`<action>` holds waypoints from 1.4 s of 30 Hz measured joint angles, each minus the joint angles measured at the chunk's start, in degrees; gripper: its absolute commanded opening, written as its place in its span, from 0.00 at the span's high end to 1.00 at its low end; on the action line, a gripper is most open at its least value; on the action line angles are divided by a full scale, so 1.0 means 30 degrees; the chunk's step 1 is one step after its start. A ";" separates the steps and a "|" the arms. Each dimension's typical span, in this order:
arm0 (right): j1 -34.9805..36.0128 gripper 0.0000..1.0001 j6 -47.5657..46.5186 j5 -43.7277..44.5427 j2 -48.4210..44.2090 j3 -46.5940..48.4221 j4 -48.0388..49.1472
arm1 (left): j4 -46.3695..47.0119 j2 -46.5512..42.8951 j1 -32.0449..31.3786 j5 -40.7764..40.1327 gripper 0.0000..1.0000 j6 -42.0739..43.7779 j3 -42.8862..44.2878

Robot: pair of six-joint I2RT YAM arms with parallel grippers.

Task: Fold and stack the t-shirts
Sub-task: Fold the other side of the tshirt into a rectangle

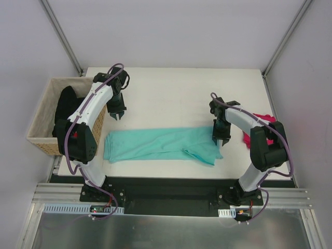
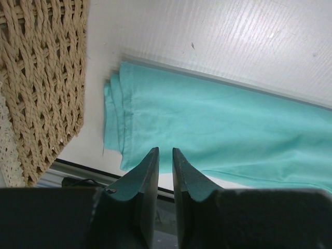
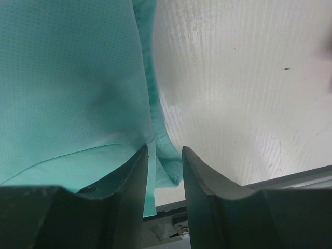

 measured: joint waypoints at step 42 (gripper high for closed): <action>0.0488 0.99 0.0663 -0.0845 -0.0211 -0.1122 0.1596 | -0.0721 0.0000 -0.0379 -0.0051 0.84 -0.0015 -0.0204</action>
